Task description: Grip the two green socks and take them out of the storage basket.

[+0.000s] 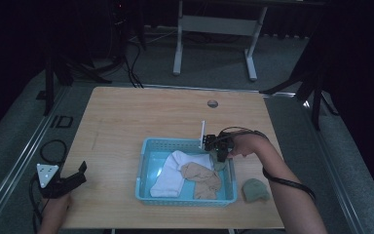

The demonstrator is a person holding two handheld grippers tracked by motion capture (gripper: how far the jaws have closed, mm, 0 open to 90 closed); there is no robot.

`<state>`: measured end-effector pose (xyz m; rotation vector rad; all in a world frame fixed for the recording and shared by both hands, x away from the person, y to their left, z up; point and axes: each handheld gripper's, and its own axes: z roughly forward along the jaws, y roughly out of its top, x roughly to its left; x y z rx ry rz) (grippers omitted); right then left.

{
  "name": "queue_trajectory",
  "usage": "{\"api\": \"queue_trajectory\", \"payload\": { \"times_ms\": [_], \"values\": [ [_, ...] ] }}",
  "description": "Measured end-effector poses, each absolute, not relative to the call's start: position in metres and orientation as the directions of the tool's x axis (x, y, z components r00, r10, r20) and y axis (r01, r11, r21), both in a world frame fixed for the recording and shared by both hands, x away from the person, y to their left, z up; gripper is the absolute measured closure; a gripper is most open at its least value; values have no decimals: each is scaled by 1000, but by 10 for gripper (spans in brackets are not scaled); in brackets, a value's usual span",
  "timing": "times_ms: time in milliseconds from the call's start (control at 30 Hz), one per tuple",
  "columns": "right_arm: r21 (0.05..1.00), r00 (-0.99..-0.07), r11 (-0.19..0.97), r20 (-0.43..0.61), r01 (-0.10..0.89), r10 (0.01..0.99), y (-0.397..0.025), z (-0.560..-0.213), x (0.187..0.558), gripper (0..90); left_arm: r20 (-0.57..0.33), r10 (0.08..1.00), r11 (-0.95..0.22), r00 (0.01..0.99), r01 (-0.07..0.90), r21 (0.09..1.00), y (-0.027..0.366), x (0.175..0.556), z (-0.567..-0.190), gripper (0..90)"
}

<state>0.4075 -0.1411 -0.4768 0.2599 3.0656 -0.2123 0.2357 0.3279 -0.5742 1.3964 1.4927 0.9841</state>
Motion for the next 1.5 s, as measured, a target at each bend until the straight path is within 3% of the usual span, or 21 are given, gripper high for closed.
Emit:
{"api": "queue_trajectory", "payload": {
  "times_ms": [1000,1500],
  "values": [
    [16,-986,995,-131,99,101,-136,-378,375,834,-62,998,62,-11,322,945,328,235,-574,7],
    [60,-967,983,-181,171,179,-172,-351,375,834,-60,998,61,-14,325,944,327,235,-574,7]
  ]
}}
